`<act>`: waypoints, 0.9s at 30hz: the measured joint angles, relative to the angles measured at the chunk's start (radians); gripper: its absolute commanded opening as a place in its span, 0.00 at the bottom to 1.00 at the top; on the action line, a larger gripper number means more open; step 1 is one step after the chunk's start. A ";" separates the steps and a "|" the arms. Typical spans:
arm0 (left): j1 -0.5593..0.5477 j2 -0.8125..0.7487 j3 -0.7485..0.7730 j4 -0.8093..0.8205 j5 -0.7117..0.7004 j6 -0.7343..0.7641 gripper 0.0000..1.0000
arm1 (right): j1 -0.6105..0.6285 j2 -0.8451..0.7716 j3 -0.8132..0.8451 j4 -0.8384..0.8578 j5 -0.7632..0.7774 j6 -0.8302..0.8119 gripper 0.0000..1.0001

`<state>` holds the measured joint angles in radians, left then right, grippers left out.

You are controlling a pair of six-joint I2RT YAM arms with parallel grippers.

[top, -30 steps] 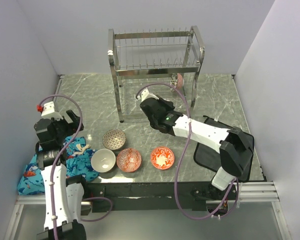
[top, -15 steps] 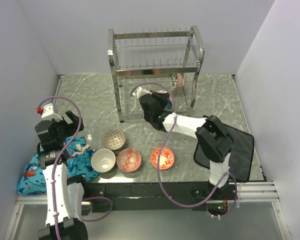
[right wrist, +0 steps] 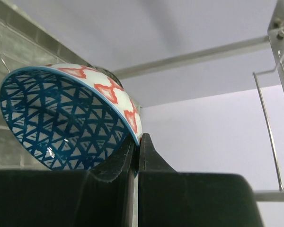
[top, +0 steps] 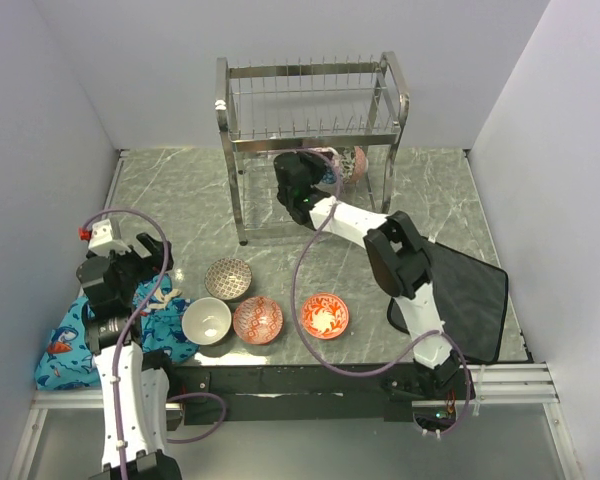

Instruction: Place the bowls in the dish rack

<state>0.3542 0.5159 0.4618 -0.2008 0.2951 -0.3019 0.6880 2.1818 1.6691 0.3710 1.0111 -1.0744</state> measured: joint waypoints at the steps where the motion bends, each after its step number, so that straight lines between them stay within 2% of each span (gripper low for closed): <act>1: 0.000 -0.007 -0.003 0.003 0.003 0.000 0.99 | 0.001 0.020 0.027 -0.002 0.002 -0.005 0.00; 6: 0.000 -0.024 -0.013 0.024 0.016 -0.001 1.00 | 0.001 0.175 0.232 -0.053 0.035 -0.032 0.00; 9: 0.000 -0.029 -0.019 0.033 0.023 -0.004 1.00 | -0.003 0.315 0.460 -0.122 0.099 -0.051 0.00; 12: 0.000 -0.029 -0.024 0.040 0.023 -0.007 0.99 | -0.006 0.415 0.610 -0.115 0.151 -0.114 0.00; 16: 0.000 -0.030 -0.032 0.044 0.024 -0.008 0.99 | -0.008 0.449 0.618 -0.045 0.235 -0.245 0.00; 27: 0.000 -0.048 -0.039 0.062 0.025 -0.011 0.99 | -0.041 0.473 0.631 0.002 0.329 -0.332 0.00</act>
<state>0.3538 0.4679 0.4229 -0.1390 0.3202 -0.3126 0.6468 2.6549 2.3005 0.3725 1.3399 -1.4067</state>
